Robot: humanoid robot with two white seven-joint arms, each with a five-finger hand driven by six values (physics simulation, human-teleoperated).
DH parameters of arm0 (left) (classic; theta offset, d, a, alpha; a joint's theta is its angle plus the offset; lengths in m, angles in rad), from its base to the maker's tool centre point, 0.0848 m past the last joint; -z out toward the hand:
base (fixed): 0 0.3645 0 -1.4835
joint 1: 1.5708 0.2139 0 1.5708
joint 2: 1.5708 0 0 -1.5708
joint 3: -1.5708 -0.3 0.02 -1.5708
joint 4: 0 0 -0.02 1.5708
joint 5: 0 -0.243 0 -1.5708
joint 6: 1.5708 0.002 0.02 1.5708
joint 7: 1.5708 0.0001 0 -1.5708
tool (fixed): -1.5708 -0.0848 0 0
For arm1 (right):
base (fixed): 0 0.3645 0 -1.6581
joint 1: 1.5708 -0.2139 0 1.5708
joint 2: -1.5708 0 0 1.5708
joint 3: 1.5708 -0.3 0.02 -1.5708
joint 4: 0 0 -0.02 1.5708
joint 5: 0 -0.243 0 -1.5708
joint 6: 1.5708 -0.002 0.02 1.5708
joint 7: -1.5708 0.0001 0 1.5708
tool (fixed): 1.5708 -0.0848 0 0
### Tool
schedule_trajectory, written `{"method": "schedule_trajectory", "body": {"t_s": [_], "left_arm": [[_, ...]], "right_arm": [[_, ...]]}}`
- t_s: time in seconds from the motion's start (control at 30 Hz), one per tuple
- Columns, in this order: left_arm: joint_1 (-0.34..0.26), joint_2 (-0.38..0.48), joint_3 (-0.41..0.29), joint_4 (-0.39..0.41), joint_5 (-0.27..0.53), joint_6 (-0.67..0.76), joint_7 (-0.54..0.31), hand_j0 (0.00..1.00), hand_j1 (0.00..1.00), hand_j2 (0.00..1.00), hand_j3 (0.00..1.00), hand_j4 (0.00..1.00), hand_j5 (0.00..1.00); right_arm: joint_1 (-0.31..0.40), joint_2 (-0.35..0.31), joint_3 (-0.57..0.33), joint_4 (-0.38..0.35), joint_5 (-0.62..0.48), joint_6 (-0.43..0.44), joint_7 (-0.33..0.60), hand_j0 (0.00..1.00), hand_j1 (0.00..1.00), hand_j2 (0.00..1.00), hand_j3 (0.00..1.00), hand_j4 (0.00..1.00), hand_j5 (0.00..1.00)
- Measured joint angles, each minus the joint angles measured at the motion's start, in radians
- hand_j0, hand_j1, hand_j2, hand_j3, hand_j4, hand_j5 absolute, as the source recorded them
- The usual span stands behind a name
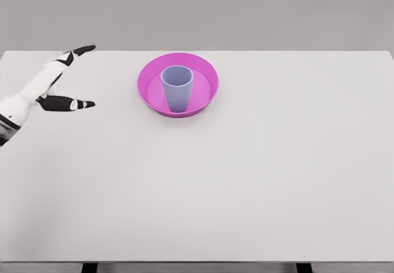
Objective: Flip the cup with left arm and place it on the plate
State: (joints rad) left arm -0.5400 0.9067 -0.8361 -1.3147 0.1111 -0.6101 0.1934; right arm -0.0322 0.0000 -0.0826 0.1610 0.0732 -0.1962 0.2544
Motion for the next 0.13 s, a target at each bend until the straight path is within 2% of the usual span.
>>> {"method": "schedule_trajectory", "body": {"t_s": [0.13], "left_arm": [[0.002,0.02,-0.001,0.005,-0.037,0.0,-0.022,1.0,1.0,1.0,1.0,1.0,1.0]], "right_arm": [[0.0,0.0,0.0,0.0,0.0,0.0,0.0,1.0,1.0,1.0,1.0,1.0,1.0]]}}
